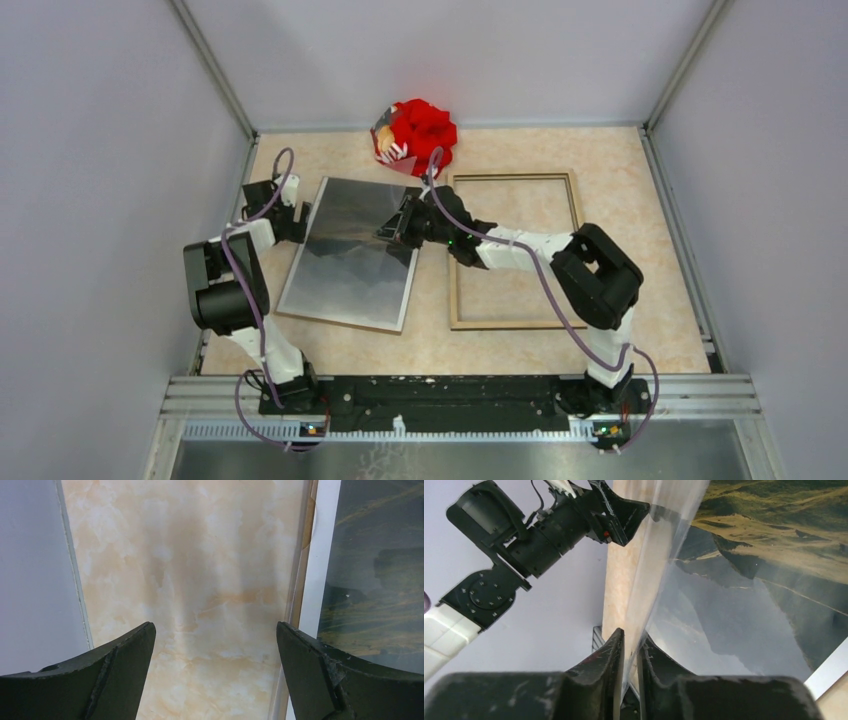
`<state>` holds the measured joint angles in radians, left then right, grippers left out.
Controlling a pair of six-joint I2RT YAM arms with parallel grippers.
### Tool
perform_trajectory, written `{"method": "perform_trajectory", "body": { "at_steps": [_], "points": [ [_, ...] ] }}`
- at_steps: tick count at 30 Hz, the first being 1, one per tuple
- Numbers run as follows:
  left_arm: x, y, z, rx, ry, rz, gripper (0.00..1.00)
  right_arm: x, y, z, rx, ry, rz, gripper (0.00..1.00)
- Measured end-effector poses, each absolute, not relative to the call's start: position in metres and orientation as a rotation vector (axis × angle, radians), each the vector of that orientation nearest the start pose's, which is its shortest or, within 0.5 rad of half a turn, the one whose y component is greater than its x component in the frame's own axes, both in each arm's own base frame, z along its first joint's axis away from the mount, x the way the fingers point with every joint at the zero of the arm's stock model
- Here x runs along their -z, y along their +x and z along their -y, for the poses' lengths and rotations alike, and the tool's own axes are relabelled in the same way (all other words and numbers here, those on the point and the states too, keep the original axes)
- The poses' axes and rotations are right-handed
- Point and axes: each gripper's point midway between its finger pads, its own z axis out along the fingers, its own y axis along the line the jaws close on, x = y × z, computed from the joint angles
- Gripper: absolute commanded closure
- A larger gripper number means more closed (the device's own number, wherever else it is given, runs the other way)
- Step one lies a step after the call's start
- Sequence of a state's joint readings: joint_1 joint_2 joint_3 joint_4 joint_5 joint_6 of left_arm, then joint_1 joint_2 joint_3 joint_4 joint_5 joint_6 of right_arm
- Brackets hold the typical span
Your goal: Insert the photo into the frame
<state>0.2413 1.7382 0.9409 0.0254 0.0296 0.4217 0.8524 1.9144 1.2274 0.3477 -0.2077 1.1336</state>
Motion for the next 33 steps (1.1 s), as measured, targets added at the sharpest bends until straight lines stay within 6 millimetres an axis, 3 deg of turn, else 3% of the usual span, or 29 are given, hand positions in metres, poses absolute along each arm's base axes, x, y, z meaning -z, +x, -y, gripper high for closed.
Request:
{"method": "perform_trajectory", "body": {
  "at_steps": [2, 6, 10, 13, 16, 19, 22, 24, 26, 29, 33],
  "points": [
    [-0.039, 0.414, -0.113, -0.277, 0.236, -2.368, 0.02, -0.157, 0.313, -0.464, -1.429, 0.14, -2.219, 1.0],
    [-0.043, 0.408, -0.109, -0.231, 0.252, -2.434, 0.01, -0.156, 0.322, -0.454, -1.41, 0.148, -2.224, 1.0],
    [-0.069, 0.415, -0.096, -0.129, 0.282, -2.45, 0.02, -0.164, 0.335, -0.428, -1.344, 0.137, -2.235, 1.0],
    [-0.099, 0.424, -0.083, -0.049, 0.316, -2.409, 0.02, -0.187, 0.344, -0.394, -1.253, 0.109, -2.238, 1.0],
    [-0.125, 0.426, -0.064, 0.007, 0.36, -2.361, 0.02, -0.236, 0.351, -0.348, -1.206, 0.1, -2.169, 1.0],
    [-0.138, 0.423, -0.017, 0.066, 0.472, -2.332, 0.01, -0.29, 0.354, -0.287, -1.147, 0.126, -2.071, 1.0],
    [-0.136, 0.417, 0.059, 0.178, 0.638, -2.307, 0.01, -0.335, 0.349, -0.216, -1.034, 0.192, -1.97, 1.0],
    [-0.132, 0.407, 0.107, 0.258, 0.734, -2.296, 0.02, -0.352, 0.338, -0.178, -0.939, 0.242, -1.937, 1.0],
    [-0.124, 0.396, 0.146, 0.334, 0.808, -2.298, 0.02, -0.362, 0.318, -0.148, -0.839, 0.278, -1.927, 1.0],
    [-0.106, 0.39, 0.191, 0.428, 0.873, -2.328, 0.02, -0.367, 0.283, -0.125, -0.741, 0.292, -1.944, 1.0],
    [-0.079, 0.383, 0.232, 0.499, 0.926, -2.381, 0.02, -0.359, 0.248, -0.099, -0.623, 0.336, -1.99, 1.0]
  ]
}}
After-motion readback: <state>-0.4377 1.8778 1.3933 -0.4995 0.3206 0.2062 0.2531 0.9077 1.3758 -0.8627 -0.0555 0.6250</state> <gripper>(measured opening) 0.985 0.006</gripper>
